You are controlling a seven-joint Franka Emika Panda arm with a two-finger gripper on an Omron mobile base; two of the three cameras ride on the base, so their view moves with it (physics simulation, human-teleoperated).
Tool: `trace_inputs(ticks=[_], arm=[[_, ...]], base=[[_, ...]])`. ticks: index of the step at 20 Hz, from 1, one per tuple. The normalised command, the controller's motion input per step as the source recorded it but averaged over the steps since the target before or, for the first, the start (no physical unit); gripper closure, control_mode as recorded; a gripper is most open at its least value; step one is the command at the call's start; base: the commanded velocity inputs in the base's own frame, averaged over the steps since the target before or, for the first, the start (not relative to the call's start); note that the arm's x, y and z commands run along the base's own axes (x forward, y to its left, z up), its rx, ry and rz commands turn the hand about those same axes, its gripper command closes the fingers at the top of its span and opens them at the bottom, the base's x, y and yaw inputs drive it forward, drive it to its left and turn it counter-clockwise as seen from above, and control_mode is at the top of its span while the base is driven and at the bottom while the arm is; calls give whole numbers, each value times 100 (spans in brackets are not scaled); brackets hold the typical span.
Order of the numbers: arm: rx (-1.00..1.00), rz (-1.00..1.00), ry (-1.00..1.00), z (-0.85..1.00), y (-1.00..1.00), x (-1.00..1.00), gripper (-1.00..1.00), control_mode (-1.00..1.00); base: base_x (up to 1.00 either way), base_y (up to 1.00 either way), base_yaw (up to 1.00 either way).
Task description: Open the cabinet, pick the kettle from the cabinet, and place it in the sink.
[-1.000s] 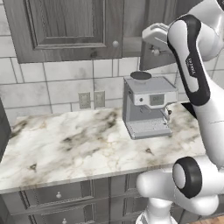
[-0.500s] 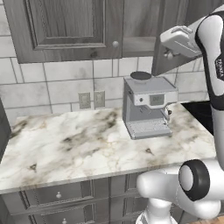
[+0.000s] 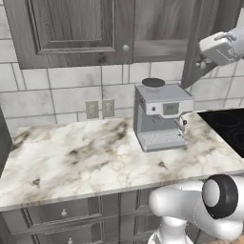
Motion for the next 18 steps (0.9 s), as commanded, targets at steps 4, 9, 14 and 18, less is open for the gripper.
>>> trace_inputs(ticks=[4, 9, 14, 18], arm=[[4, 6, 0, -55, 5, -62, 100, -100], [2, 1, 1, -47, 10, -43, -100, -100], [1, 0, 6, -22, -23, -40, -100, -100], [5, 0, 15, -13, -31, -38, -100, -100]], base=[[0, 0, 0], [0, 0, 0], [0, 0, 0], [0, 0, 0]])
